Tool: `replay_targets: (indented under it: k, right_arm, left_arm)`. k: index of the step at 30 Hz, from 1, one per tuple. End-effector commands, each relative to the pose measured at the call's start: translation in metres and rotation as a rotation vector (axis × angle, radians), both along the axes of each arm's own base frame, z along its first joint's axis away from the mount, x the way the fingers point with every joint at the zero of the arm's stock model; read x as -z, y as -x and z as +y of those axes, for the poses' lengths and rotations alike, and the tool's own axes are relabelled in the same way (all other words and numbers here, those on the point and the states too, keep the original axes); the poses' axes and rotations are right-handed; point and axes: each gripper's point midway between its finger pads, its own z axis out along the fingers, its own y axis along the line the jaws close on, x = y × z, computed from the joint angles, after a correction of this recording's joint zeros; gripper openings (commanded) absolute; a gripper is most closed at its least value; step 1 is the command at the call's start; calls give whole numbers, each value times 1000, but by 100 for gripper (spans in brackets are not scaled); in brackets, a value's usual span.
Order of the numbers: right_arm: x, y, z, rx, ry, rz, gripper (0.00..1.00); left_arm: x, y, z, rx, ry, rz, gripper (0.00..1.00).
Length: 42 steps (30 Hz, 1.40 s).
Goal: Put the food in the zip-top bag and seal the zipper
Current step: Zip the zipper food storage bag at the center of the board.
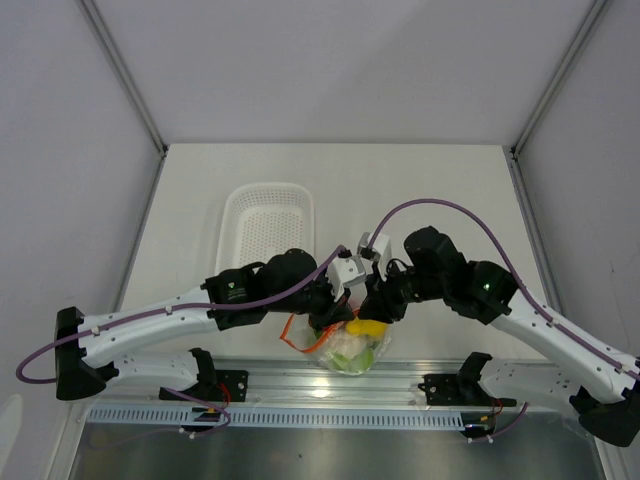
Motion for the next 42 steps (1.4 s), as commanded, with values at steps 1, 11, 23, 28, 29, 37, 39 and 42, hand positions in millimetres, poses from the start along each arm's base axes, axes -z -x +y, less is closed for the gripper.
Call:
replay_targets:
  k: [1, 11, 23, 28, 29, 37, 39, 42]
  right_arm:
    - [-13, 8, 9, -121, -46, -32, 27]
    - [8, -2, 12, -82, 21, -8, 0]
    - [22, -74, -33, 456, 126, -177, 0]
    - [35, -88, -50, 599, 169, -173, 0]
    - [39, -91, -55, 626, 188, -175, 0]
    - [54, -86, -53, 606, 191, -146, 0]
    - [51, -88, -56, 616, 196, -156, 0]
    - [46, -90, -59, 627, 188, -168, 0]
  left_arm:
    - [-36, 2, -13, 48, 108, -45, 0]
    - [-29, 0, -10, 42, 97, -32, 1]
    - [-10, -10, 2, -23, 47, -7, 1]
    - [-2, -15, 13, -70, 7, 12, 0]
    - [-1, -15, 16, -80, -1, 16, 1]
    - [-4, -13, 26, -104, -4, 29, 1]
    - [-5, -12, 27, -101, -1, 32, 1]
    - [-4, -9, 29, -96, -6, 41, 1]
